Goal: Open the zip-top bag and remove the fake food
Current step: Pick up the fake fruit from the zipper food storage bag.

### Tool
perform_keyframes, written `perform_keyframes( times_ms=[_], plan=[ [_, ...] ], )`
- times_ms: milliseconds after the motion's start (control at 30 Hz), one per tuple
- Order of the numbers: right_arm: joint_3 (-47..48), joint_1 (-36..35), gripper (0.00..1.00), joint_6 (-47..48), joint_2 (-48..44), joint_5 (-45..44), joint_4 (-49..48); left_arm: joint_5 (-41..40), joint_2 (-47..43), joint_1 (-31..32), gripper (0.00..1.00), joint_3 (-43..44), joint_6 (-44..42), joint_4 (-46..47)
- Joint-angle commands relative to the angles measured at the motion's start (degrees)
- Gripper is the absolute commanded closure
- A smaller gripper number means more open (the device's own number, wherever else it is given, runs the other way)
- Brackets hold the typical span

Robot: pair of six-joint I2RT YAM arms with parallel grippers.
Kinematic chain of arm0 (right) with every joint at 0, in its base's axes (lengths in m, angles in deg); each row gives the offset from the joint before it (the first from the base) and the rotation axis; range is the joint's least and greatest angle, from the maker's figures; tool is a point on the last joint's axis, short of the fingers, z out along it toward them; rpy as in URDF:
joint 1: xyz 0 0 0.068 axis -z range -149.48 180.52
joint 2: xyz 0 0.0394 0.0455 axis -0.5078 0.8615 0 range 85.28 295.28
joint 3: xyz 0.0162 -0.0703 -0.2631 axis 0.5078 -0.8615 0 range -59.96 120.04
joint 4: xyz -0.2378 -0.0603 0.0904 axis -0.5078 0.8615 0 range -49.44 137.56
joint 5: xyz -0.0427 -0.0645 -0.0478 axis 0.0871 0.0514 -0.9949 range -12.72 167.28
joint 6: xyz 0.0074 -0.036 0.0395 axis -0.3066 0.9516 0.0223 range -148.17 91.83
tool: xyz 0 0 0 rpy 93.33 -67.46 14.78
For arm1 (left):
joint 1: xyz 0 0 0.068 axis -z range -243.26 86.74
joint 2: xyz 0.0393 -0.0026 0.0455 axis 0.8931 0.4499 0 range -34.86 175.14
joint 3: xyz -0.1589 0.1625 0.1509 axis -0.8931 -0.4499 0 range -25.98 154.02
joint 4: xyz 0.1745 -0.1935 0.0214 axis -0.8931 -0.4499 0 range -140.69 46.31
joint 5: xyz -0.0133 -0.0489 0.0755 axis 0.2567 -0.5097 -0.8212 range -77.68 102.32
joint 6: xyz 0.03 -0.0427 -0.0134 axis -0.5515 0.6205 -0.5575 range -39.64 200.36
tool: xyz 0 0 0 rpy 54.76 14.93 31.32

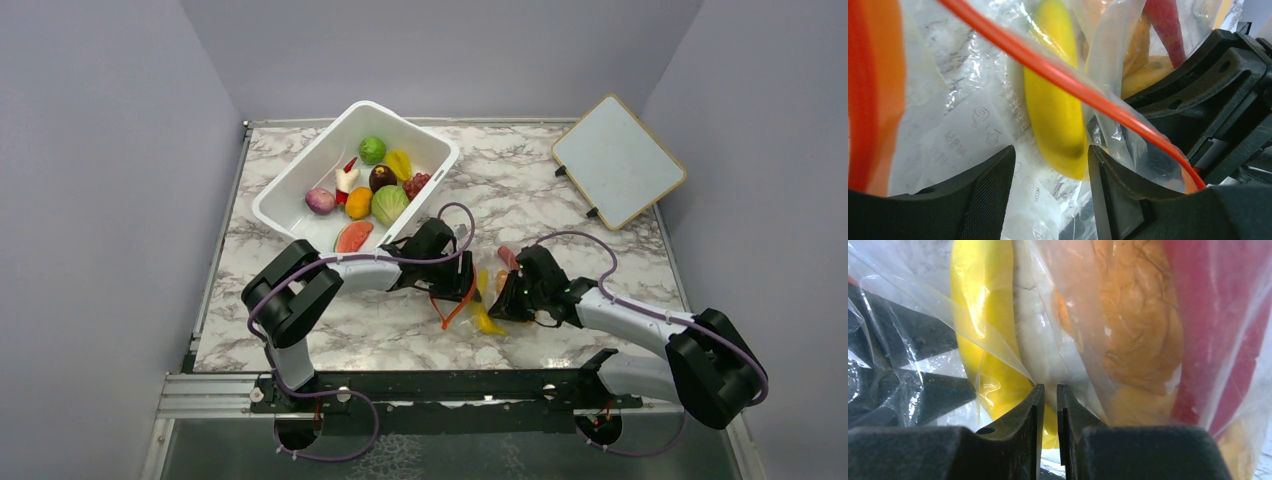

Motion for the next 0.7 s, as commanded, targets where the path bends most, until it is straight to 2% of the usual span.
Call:
perform_keyframes(
  times_ms=[0, 333, 667],
  plan=[
    [-1.97, 0.13, 0.83, -1.37, -0.68, 1.73, -2.19, 2.64, -0.01, 1.07, 0.42, -0.27, -0.33, 1.84],
    [-0.61, 0.09, 0.86, -1.25, 1.10, 2.98, -3.66, -2.25, 0.16, 1.86, 0.42, -1.56, -0.20, -1.45],
    [-0.23, 0.09, 0.86, 1.12, -2.51, 5.32, -3.02, -6.95, 0.55, 2.03, 0.41, 0.76, 1.26, -4.35]
  ],
)
